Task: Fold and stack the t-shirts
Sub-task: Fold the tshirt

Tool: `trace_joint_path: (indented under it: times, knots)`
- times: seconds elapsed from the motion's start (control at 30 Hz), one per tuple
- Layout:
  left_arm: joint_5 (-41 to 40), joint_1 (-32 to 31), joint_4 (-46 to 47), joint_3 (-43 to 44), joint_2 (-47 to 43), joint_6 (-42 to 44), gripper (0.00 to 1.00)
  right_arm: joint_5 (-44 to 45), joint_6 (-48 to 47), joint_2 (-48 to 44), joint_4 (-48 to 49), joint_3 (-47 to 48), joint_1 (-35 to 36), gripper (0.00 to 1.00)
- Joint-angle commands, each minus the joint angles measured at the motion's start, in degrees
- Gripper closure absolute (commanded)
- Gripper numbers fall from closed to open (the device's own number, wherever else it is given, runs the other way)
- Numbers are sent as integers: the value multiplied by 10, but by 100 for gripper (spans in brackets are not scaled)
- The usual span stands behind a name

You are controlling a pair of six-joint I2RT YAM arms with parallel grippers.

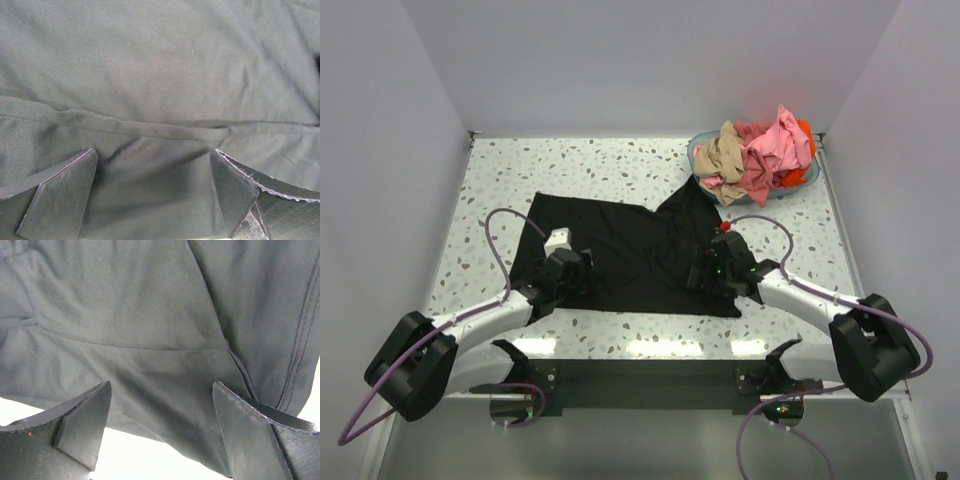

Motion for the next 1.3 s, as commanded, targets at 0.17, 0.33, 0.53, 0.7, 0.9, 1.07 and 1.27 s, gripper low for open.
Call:
trace_joint_path:
  times: [0.17,0.33,0.53,0.7,0.9,1.07,1.27]
  knots:
    - [18,-61,-86,-13,-41,-58,0,66,49,-78,-164,-68,1,13]
    - [-57,-59,-176,62,-65,-56,0,83,45,-155,-220,-45,1,13]
    - [-47,81,-182,96,-39,-40,0,79,23,-185,-228,-19,1,13]
    - [-78,113,-180,102,-14,-47,6,52,13,-181,-189,-38,1,13]
    - [-94,127,-188,102,0,-53,16,21,11,-173,-148,-58,1,13]
    - [-108,147,-196,99,-8,-50,21,10,7,-176,-135,-68,1,13]
    - [-93,176,-171,89,11,-35,27,9,3,-177,-134,-70,1,13]
